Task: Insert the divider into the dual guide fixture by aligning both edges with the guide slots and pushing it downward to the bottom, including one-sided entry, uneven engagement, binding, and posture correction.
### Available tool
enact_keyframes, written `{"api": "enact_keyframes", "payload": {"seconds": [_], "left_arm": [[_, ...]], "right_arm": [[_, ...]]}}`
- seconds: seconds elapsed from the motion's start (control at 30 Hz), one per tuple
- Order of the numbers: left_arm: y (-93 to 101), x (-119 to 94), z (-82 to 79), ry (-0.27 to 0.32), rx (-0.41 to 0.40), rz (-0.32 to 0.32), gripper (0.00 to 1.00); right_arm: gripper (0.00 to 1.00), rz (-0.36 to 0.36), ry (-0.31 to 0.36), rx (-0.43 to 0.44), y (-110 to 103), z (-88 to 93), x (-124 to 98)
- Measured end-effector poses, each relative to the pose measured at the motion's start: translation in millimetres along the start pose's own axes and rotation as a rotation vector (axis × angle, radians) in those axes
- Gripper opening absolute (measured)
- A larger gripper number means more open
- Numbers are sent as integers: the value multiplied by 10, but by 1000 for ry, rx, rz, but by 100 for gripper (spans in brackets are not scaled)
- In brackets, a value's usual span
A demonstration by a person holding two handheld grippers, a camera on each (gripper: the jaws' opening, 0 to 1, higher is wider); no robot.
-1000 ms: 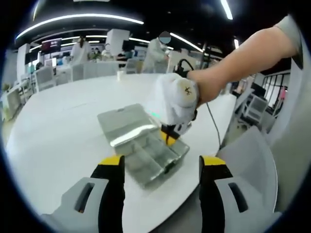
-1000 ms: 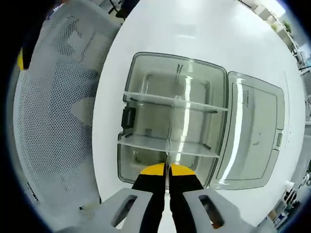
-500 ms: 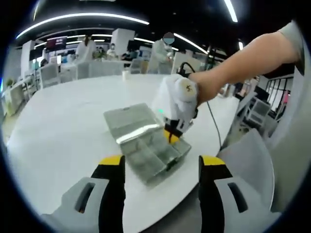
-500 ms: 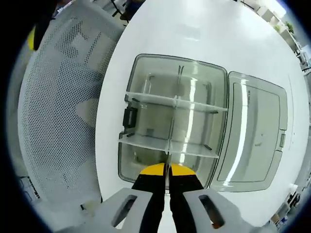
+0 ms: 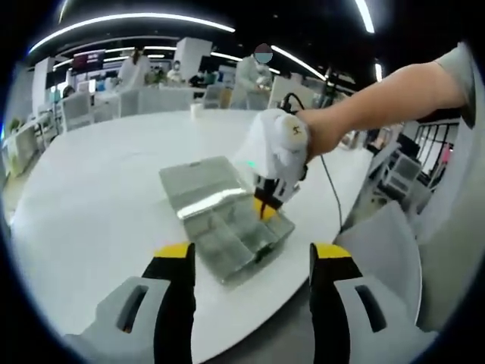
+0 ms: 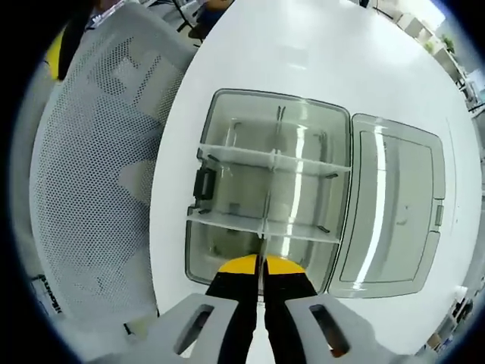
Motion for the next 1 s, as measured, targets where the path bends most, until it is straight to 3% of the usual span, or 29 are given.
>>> {"api": "enact_keyframes", "payload": {"seconds": [0.6, 1.0], "left_arm": [[41, 0, -147, 32, 15, 11, 59], [48, -15, -150, 51, -4, 14, 59]], "right_arm": [[0, 2, -13, 49, -42, 2, -245], [0, 6, -16, 93, -63, 20, -333]]}}
Point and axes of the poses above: the point that each gripper's makers call its tool centre point, and the gripper's own axes: x roughly forward along the fingers, y roughly to its right, z roughly out of its underside, the point moved 7 cm from there along -x, roughly backward along the fingers, and after that the axes turned 14 degrees about -y, right-handed, at the moved point
